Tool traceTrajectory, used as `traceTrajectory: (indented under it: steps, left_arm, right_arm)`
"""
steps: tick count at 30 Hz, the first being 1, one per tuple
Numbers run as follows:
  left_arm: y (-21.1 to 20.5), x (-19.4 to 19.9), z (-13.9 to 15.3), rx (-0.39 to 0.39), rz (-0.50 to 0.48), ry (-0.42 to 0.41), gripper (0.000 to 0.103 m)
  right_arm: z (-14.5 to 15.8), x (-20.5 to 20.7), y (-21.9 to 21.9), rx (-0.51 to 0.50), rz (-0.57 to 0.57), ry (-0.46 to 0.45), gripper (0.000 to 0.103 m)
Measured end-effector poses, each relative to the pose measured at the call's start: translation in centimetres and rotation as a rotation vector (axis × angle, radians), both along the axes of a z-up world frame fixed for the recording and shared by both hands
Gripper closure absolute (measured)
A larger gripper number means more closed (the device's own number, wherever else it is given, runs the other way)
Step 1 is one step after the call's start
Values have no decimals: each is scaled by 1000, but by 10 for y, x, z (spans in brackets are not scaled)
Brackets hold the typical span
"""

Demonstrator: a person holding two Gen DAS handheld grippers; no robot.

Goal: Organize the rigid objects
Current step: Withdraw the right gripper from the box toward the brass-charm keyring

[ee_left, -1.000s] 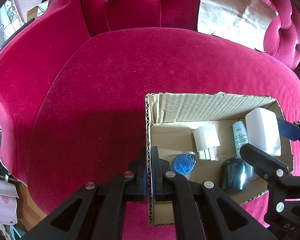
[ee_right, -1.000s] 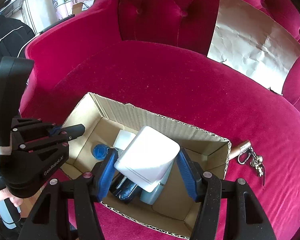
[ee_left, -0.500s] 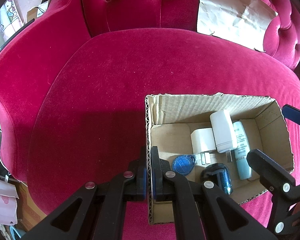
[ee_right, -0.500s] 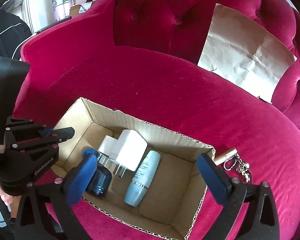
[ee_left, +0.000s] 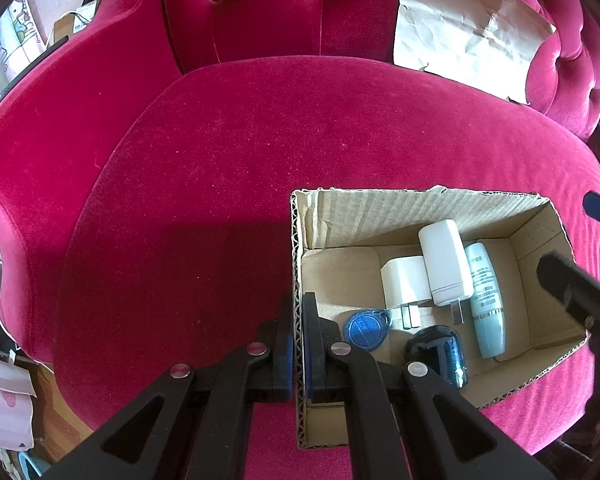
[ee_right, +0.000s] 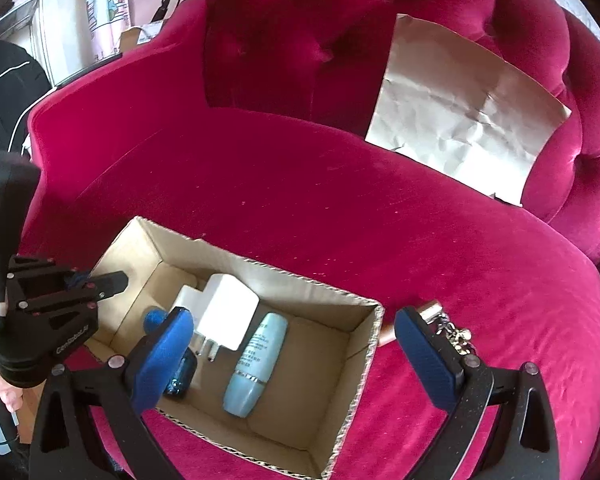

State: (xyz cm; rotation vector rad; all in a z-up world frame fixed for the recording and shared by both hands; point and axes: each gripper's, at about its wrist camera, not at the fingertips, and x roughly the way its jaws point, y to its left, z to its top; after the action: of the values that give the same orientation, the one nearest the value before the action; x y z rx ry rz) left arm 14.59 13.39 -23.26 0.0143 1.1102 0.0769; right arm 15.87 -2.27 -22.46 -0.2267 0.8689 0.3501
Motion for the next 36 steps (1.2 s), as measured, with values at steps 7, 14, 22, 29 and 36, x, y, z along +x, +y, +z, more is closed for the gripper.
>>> traceTrajectory:
  steps: [7, 14, 22, 29, 36]
  left_arm:
    - [0, 0, 0, -2, -1, 1, 100]
    - [0, 0, 1, -2, -6, 4, 100]
    - [-1, 2, 1, 2, -10, 6, 100]
    - [-4, 3, 0, 7, -16, 8, 100]
    - [-4, 3, -1, 7, -17, 8, 100]
  right_arm:
    - [8, 9, -20, 4, -44, -19, 0]
    - [15, 20, -46, 9, -101, -33, 0]
    - [16, 32, -78, 10, -170, -30, 0]
    - [2, 41, -97, -11, -208, -5, 0]
    - [-15, 47, -113, -11, -236, 12, 0]
